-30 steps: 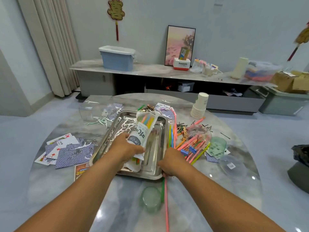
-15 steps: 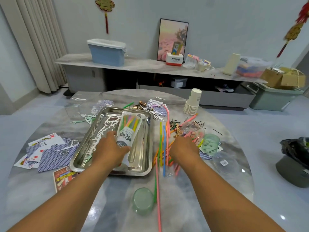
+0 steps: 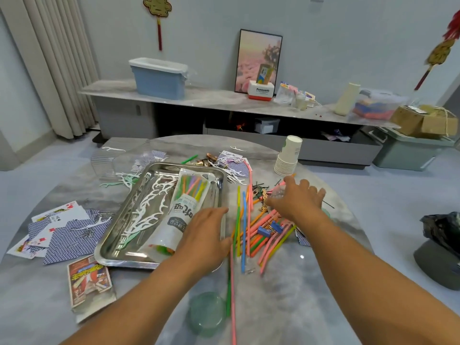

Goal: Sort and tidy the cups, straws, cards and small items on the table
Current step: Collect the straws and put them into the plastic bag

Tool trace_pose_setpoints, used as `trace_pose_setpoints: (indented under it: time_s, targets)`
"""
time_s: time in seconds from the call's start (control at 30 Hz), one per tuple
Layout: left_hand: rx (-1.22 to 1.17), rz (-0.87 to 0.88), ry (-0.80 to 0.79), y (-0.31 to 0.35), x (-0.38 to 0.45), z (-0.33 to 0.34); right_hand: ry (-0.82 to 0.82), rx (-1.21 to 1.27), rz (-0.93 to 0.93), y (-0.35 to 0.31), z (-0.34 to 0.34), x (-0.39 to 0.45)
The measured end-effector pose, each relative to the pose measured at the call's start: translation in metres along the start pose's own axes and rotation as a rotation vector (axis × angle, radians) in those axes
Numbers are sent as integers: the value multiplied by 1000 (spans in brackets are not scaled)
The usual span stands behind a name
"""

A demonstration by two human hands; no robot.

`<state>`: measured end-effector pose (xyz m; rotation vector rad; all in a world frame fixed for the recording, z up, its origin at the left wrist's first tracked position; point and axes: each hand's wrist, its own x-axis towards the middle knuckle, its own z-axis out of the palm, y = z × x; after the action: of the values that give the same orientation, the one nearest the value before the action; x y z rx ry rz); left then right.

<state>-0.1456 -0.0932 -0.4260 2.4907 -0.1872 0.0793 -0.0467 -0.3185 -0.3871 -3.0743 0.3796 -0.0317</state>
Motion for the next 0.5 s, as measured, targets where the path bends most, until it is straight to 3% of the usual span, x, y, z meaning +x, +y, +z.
trace_pose_setpoints:
  time_s: [0.13, 0.27, 0.37, 0.43, 0.5]
  targets:
    - [200, -68, 35, -11, 6, -9, -250, -32, 0, -2, 0, 26]
    - [425, -233, 63, -34, 9, -20, -167, -62, -24, -17, -6, 30]
    - [315, -401, -31, -52, 8, -28, -47, -54, -126, -46, -27, 26]
    - [176, -444, -25, -59, 6, -32, -96, 29, -256, -70, -36, 19]
    - [21, -471, 82, -66, 7, -41, -206, 119, -374, -96, -37, 6]
